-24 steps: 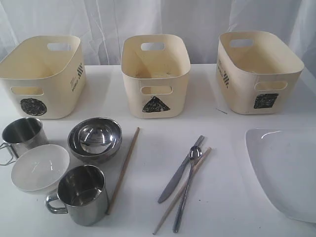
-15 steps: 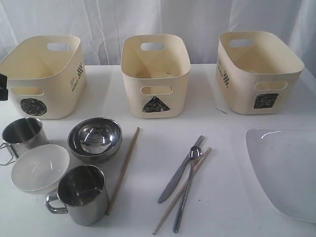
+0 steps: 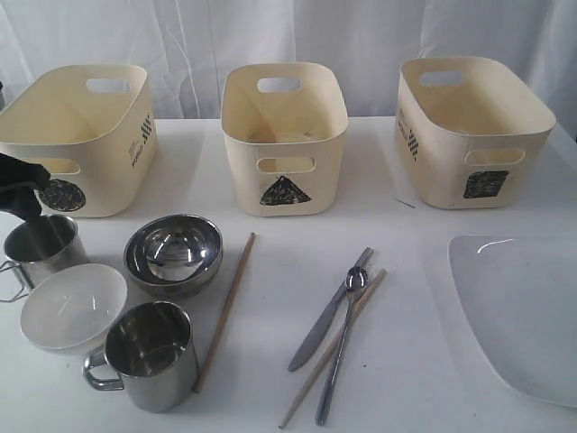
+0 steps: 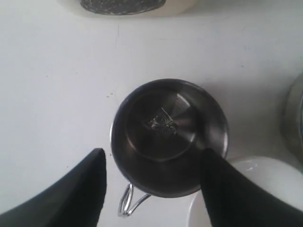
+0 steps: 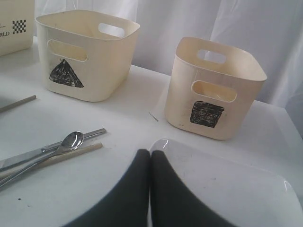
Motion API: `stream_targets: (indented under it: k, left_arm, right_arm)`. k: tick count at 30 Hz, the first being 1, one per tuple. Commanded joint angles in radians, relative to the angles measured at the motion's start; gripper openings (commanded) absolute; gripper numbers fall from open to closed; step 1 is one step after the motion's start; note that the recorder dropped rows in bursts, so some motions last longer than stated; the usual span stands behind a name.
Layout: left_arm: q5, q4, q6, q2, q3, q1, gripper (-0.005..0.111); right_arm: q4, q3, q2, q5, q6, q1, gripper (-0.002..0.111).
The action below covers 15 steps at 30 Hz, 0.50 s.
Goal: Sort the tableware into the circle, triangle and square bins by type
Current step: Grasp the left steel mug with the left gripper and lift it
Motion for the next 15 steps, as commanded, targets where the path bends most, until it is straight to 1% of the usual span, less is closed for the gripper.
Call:
stream_targets:
  k: [1,4,10,11,12,14,15]
  left_arm:
    - [0.02,0.012,0.018,0.041,-0.006,0.001,0.062]
    - [0.009,0.012,0.023,0.076,-0.006,0.001,0.062]
    - [-0.065,0.012,0.04,0.186,-0.008,0.001,0.062]
    - [-0.074,0.012,0.039,0.206,-0.01,0.001,0.055]
    - [-0.075,0.012,0.041,0.208,-0.01,0.001,0.043]
    - [-0.084,0.012,0.067,0.192,-0.01,0.001,0.013]
    - [-0.091,0.033,0.069,0.177,-0.01,0.001,0.0]
  right_arm:
    - [-0.003,0.005,-0.007,-0.011,-0.002,0.003,0.0]
    - [-0.003,0.005,-0.007,-0.011,-0.002,0.003,0.0]
    - [-0.003,0.005,-0.007,-0.011,-0.002,0.003,0.0]
    - [-0.003,0.005,-0.007,-0.011,-0.002,0.003,0.0]
    - [-0.003,0.005,-0.007,-0.011,-0.002,0.003,0.0]
    - [-0.003,0.005,-0.007,-0.011,-0.002,0.003,0.0]
    - [-0.003,0.005,-0.007,-0.011,-0.002,0.003,0.0]
